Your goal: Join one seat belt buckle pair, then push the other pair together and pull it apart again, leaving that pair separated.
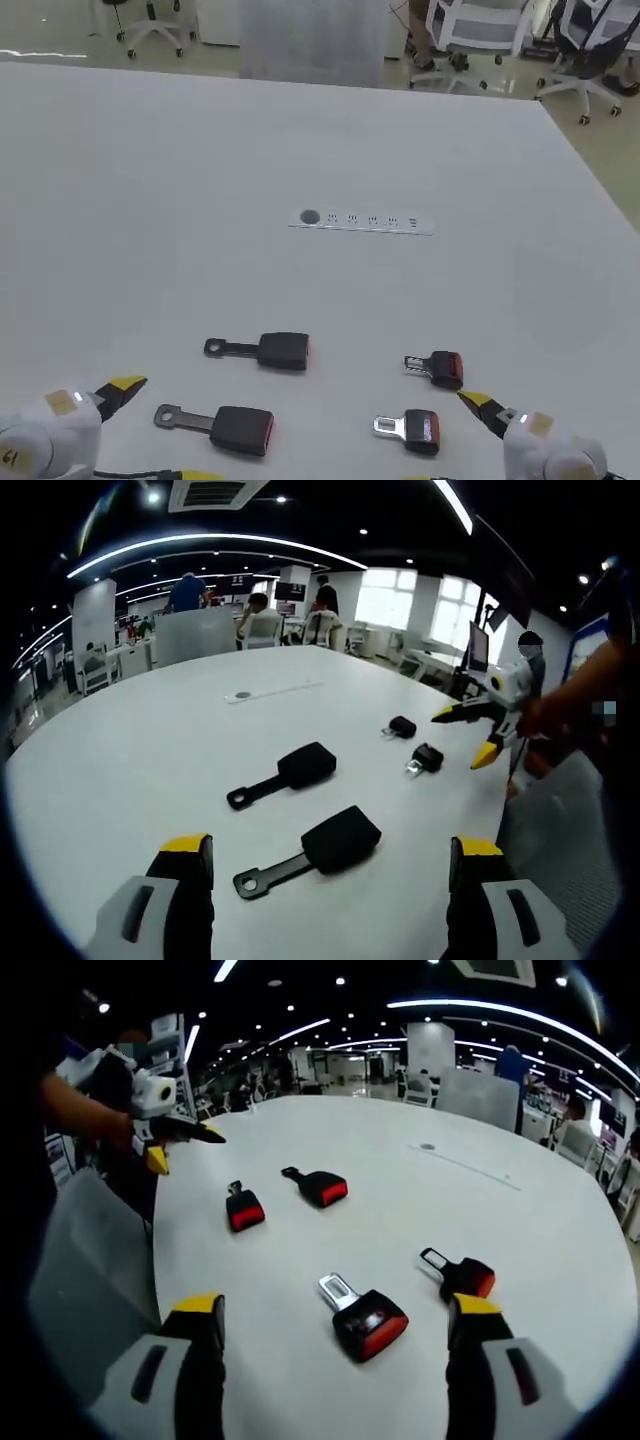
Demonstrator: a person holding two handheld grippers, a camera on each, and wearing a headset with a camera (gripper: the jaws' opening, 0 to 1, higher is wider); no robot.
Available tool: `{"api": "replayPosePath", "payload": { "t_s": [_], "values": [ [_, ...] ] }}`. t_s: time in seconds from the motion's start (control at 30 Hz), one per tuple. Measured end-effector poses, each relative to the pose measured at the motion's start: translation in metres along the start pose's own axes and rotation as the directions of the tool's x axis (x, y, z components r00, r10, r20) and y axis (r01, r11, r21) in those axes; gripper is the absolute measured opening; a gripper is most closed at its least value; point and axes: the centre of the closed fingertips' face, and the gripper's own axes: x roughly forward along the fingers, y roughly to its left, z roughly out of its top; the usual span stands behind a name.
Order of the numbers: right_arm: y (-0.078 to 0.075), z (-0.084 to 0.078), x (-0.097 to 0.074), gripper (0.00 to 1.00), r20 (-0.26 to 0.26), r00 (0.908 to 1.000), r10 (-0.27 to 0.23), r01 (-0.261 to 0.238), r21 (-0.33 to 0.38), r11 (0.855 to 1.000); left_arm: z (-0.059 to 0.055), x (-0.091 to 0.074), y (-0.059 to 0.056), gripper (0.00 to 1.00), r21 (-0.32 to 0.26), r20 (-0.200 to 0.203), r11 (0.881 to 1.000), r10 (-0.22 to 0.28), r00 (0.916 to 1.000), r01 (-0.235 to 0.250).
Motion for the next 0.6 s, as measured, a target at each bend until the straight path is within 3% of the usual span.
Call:
{"api": "replayPosePath", "payload": {
  "t_s": [0.33,0.6],
  "values": [
    [-0.01,-0.007,0.012,0.89,-0.045,0.9977,0.051,-0.051,-0.015,0.999,-0.003,0.026,0.001,0.98,0.035,-0.047,0.998,-0.053,0.9975,0.055],
    [-0.014,-0.014,0.022,0.85,-0.093,0.9906,0.1,-0.104,-0.046,0.994,-0.01,0.044,0.003,0.94,0.052,-0.074,0.994,-0.088,0.9934,0.092]
  ]
}}
